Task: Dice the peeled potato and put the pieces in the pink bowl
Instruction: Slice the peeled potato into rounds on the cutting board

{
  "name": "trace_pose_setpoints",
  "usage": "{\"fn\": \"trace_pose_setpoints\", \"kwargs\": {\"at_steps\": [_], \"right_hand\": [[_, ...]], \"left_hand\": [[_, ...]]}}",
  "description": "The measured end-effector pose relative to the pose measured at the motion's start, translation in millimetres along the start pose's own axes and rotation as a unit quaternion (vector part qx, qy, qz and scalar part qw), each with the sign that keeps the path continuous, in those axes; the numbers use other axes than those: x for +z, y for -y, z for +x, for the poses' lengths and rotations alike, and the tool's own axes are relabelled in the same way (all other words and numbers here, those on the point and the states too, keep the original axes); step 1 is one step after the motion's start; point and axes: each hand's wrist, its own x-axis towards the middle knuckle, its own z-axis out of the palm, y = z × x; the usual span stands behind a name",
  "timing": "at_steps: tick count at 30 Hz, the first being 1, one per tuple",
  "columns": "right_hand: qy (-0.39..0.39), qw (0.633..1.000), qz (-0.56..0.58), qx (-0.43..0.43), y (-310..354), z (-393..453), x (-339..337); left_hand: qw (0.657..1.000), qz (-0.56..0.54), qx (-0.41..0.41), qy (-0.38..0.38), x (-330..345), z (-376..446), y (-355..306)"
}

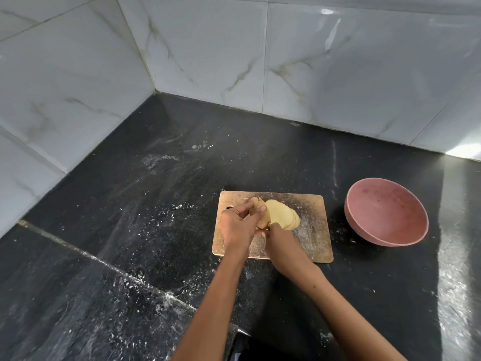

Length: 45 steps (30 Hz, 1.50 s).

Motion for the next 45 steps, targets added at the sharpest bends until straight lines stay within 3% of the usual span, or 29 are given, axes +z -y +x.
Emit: {"fn": "trace_pose_setpoints", "kwargs": {"at_steps": [26, 45], "right_hand": [[-0.034, 0.999, -0.010, 0.025, -6, -16, 18], [-0.004, 1.000, -0.001, 0.021, -2, 0, 15]], "left_hand": [[0.995, 0.087, 0.046, -0.025, 4, 10, 5], [0.999, 0.046, 0.025, -0.002, 0, 8, 4]]}}
